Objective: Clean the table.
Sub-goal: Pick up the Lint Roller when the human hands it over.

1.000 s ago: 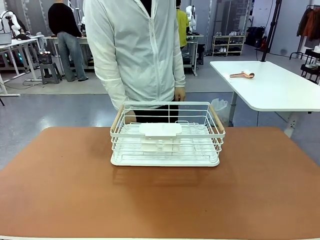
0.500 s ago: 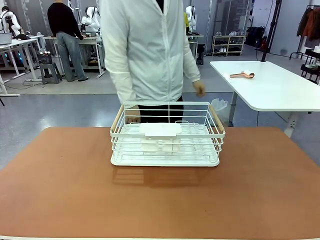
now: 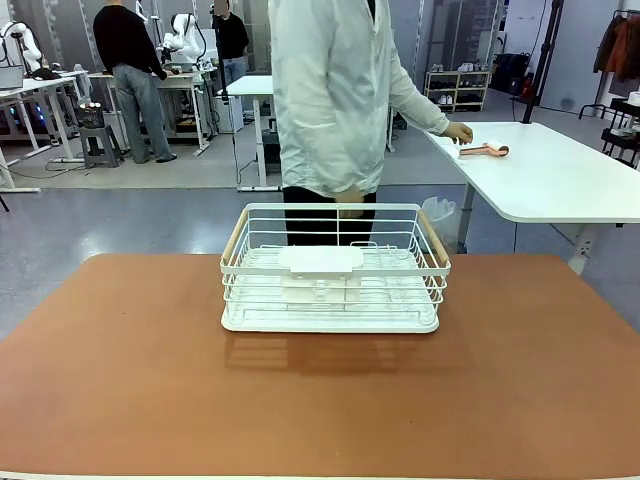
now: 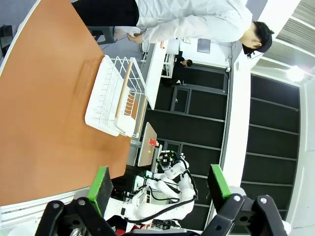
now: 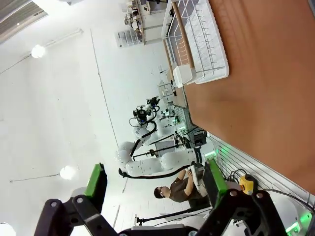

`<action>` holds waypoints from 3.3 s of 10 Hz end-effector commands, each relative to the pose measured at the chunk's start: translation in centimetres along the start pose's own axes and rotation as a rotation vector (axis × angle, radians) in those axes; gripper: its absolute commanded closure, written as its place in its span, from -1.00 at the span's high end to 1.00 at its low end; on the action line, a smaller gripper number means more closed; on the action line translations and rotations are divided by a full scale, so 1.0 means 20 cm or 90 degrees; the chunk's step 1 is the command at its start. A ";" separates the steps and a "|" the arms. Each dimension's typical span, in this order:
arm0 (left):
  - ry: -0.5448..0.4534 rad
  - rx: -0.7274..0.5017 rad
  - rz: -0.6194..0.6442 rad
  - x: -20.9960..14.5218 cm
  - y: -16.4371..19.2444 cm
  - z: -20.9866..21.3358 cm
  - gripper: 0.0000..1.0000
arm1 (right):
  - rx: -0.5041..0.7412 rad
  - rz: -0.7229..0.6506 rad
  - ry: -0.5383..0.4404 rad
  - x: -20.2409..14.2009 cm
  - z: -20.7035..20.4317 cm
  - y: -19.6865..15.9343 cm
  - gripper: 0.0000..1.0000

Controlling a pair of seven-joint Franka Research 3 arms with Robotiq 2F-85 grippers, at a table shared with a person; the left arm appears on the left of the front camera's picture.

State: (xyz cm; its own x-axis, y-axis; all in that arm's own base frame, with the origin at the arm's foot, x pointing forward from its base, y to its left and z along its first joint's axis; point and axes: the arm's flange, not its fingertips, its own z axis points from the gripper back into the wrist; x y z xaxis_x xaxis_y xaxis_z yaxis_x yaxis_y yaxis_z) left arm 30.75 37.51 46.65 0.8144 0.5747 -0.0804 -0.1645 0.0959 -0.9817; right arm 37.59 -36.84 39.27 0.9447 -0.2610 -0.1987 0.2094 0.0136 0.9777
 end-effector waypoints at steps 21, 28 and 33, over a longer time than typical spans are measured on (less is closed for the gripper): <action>-0.002 0.005 -0.005 -0.01 0.00 0.02 1.00 | -0.006 -0.002 -0.003 -0.01 -0.01 0.02 1.00; -0.002 0.005 -0.005 -0.01 0.00 0.02 1.00 | -0.006 -0.002 -0.003 -0.01 -0.01 0.02 1.00; -0.002 0.005 -0.005 -0.01 0.00 0.02 1.00 | -0.006 -0.002 -0.003 -0.01 -0.01 0.02 1.00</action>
State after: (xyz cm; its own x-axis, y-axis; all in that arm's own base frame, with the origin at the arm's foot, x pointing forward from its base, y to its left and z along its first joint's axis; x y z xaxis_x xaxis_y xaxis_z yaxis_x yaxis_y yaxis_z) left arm 30.72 37.54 46.65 0.8140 0.5752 -0.0803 -0.1646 0.0958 -0.9817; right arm 37.64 -36.79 39.27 0.9452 -0.2593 -0.1983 0.2087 0.0132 0.9779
